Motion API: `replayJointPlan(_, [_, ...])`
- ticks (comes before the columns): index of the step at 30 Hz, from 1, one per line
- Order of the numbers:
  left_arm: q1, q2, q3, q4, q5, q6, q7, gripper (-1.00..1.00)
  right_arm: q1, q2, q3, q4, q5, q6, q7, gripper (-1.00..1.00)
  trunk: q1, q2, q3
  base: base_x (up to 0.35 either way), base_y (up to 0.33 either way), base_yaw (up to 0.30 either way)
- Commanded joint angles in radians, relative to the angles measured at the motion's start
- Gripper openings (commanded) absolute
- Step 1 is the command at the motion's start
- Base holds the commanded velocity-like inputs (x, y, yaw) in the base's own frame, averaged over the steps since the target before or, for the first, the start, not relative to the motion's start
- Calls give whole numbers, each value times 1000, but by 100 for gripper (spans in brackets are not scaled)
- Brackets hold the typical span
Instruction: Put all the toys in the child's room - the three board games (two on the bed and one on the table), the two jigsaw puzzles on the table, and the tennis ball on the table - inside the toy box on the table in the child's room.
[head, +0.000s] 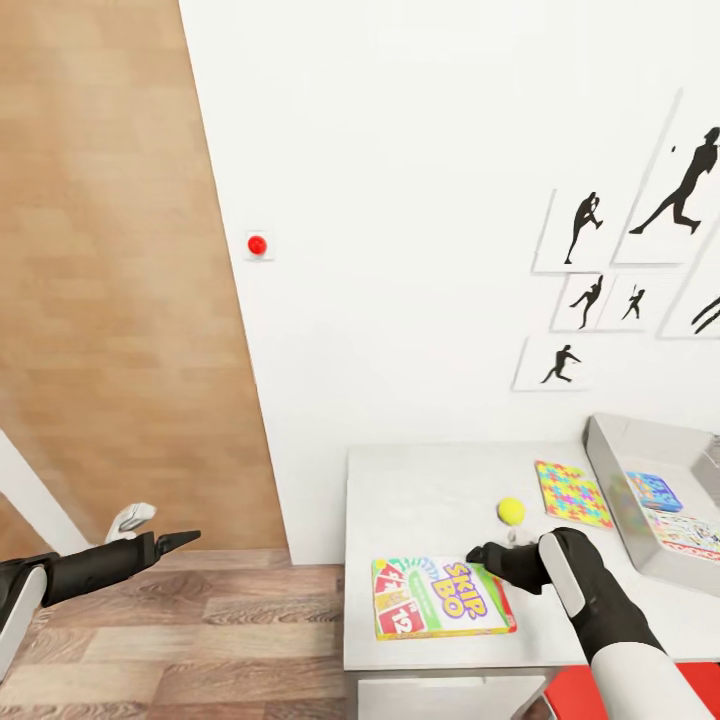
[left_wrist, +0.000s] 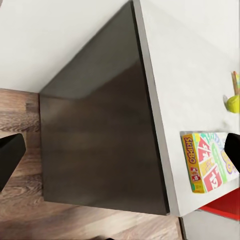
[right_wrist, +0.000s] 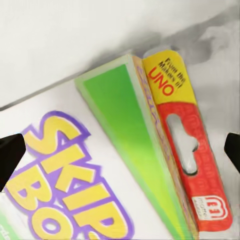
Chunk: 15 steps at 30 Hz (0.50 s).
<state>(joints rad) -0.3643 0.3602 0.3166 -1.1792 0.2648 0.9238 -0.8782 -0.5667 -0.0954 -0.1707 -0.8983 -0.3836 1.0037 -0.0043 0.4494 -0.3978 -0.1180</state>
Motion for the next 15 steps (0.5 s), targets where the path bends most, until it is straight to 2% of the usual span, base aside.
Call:
replayJointPlan(1, [-1,0,1,0,-1,4,-4,100,-1,-1,-1,-1,-2,4,0,100,1,-2,-2,0,-158,0])
replayJointPlan(6, [-1,-1,1,0,-1,4,-7,100,-1,-6,-1,-1,-4,4,0,100,1,-2,-2,0,-83,0])
replayJointPlan(15, [-1,-1,1,0,0,4,-8,100,-1,-5,-1,0,-4,4,0,100,1,-2,-2,0,-16,0])
